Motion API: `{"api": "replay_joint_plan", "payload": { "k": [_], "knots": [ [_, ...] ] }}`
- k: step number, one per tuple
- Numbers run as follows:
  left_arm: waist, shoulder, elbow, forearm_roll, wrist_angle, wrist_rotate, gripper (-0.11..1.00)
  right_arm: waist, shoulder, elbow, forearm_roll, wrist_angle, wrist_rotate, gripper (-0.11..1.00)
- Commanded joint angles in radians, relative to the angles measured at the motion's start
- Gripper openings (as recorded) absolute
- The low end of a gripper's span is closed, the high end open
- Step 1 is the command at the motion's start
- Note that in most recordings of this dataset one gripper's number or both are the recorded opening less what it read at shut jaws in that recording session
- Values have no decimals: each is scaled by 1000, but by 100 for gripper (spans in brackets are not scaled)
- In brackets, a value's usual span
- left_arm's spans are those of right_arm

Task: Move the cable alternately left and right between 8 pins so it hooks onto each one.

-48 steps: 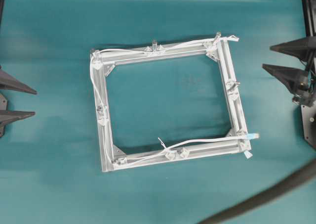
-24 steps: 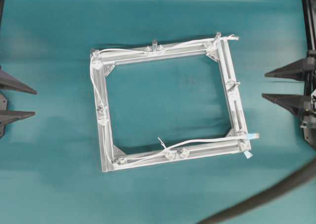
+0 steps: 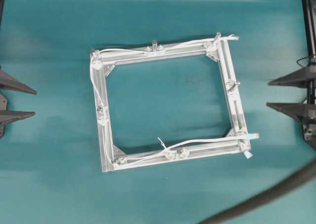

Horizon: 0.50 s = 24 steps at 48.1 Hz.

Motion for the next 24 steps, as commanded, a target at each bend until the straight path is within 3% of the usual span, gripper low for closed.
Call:
{"api": "replay_joint_plan", "payload": {
  "k": [1, 24],
  "knots": [
    [2, 8, -17, 3, -5, 2, 69, 11, 15, -12, 3, 8, 0, 64],
    [2, 8, -17, 5, -5, 2, 69, 11, -26, -9, -6, 58, -2, 63]
  ]
}}
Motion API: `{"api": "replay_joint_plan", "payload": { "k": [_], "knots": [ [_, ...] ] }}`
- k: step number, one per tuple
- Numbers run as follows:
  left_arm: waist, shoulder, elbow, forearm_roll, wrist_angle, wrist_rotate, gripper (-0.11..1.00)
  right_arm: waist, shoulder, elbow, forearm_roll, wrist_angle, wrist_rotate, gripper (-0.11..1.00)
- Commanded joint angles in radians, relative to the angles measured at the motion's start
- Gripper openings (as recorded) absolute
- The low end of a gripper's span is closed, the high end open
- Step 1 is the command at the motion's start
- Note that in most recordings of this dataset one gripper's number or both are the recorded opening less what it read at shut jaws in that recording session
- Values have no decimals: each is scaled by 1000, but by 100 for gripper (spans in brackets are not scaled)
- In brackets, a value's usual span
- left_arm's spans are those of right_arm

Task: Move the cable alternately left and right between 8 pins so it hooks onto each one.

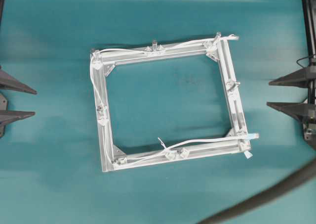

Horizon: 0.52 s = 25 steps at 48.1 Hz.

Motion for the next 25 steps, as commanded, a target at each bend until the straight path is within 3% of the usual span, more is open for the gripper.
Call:
{"api": "replay_joint_plan", "payload": {
  "k": [1, 25],
  "knots": [
    [2, 8, -17, 5, -5, 2, 69, -2, -5, -11, -3, 2, 0, 64],
    [2, 8, -17, 3, -5, 2, 69, -2, -25, -9, -3, 3, 3, 63]
  ]
}}
